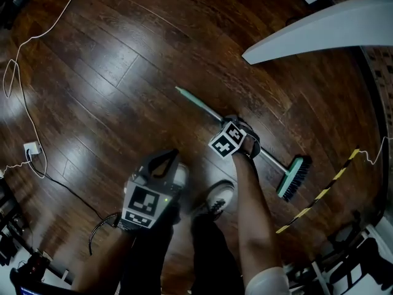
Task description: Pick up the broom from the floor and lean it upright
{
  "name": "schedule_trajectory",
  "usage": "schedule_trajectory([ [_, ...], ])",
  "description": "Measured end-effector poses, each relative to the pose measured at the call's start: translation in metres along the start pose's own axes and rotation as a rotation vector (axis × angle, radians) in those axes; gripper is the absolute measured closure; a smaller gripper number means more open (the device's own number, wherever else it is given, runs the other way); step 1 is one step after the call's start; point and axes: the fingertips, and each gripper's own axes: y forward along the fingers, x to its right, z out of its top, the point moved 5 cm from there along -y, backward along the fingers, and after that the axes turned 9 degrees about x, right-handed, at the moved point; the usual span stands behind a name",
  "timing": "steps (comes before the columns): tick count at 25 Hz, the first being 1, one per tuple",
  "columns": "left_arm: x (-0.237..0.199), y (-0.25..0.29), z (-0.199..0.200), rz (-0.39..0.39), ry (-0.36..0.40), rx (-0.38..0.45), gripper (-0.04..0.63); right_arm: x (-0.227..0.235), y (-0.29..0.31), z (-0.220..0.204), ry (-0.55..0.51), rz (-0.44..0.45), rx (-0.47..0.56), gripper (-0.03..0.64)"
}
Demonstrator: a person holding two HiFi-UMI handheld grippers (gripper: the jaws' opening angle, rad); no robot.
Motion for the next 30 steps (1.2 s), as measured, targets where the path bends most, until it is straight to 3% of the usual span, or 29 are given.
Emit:
schedule_trajectory([
  [6,0.008,0.003,-0.001,-0.015,-0.009,-0.005,0.595,0.0,0.004,0.0,-0.006,0.014,-0.001,0.509],
  [21,0.004,-0.005,-0.006,-0.039,-0.021,-0.018,0.595,-0.007,0.017,0.0,0.006,-0.007,-0.023,0.532],
  [26,0.003,-0.013,0.014,-0.026,-0.014,-0.013,0.595,-0.007,-0.017,0.005,0.026,-0.017,0.024,0.532],
  [30,0.008,-0.031,0.055,-0.051,0.017,0.005,0.595,0.006,-0.072,0.012,0.048,-0.053,0.056,0.533],
])
